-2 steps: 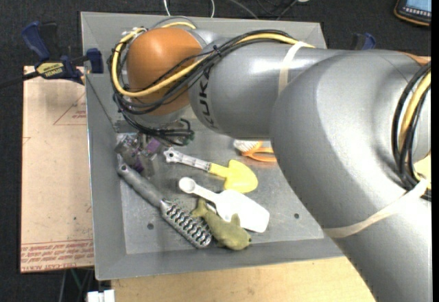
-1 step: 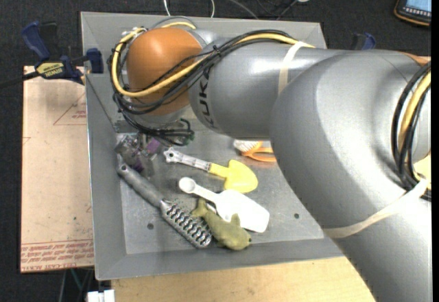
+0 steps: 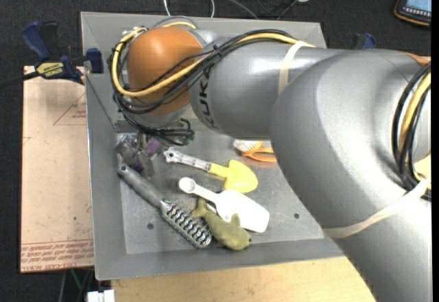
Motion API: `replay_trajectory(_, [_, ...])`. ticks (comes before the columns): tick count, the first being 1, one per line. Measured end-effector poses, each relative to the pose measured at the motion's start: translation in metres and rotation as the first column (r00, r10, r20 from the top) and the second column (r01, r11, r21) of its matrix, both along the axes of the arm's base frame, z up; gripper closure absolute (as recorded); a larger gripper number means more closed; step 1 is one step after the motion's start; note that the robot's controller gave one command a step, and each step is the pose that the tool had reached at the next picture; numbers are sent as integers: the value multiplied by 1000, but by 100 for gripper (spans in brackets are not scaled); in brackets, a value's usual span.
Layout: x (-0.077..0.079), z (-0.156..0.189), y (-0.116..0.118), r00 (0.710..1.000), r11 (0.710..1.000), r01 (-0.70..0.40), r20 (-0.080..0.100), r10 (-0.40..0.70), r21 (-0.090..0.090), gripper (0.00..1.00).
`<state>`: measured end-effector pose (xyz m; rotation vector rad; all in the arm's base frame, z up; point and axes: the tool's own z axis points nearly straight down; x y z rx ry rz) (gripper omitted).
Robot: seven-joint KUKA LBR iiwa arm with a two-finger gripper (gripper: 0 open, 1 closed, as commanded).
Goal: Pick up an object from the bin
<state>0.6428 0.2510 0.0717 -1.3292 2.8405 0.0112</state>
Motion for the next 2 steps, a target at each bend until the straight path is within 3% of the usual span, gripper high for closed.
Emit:
replay_trajectory(1, [0, 2, 0, 1000, 1000, 2, 0, -2, 1, 100])
replay_trajectory(2, [-2, 35, 0, 1000, 1000, 1, -4, -1, 0, 100])
